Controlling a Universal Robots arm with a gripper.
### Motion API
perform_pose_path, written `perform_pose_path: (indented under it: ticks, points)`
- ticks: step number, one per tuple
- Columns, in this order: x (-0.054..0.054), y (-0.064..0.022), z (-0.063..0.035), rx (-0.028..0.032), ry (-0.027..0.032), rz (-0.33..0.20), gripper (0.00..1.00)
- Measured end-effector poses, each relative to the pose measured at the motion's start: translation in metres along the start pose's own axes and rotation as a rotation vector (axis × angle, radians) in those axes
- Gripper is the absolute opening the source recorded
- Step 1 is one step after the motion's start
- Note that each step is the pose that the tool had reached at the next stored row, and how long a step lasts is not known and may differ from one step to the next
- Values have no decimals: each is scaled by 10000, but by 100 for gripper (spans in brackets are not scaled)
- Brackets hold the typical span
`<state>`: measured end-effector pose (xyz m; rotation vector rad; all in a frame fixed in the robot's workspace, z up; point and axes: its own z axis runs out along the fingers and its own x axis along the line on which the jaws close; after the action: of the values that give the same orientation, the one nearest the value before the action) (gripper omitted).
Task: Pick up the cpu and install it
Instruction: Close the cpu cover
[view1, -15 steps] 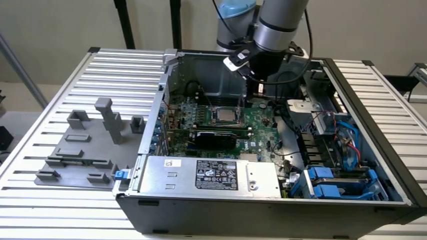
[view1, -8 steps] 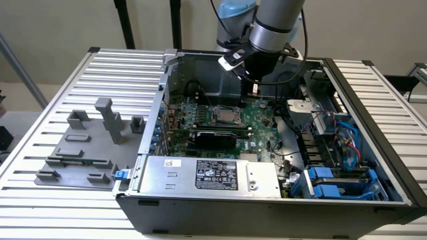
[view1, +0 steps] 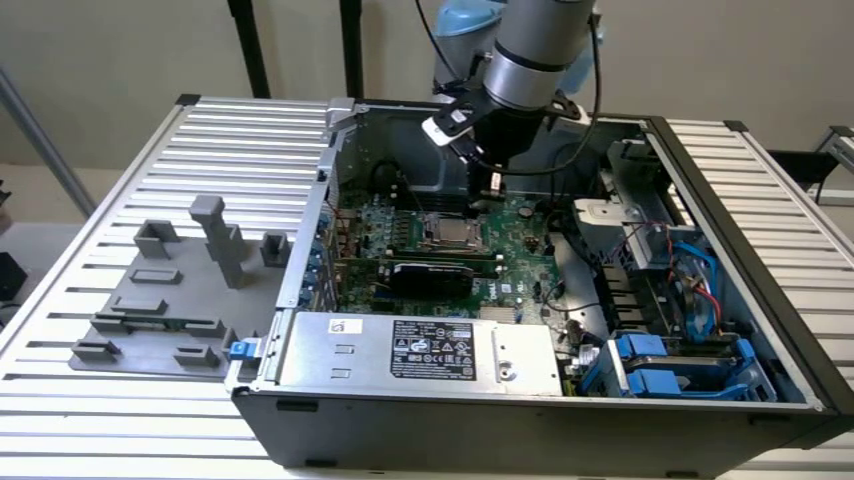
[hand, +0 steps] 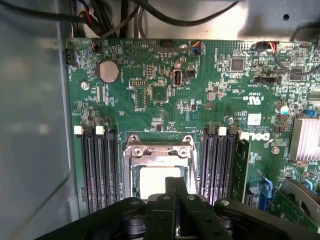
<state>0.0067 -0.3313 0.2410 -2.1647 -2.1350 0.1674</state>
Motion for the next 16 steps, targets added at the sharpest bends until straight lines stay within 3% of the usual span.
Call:
perform_pose_path:
  ticks: [6, 10, 16]
  points:
    - [-1, -132, 84, 33, -19, -122, 11]
    - [-2, -247, 122, 92, -18, -142, 11]
    - [-3, -387, 154, 295, 9, -159, 11]
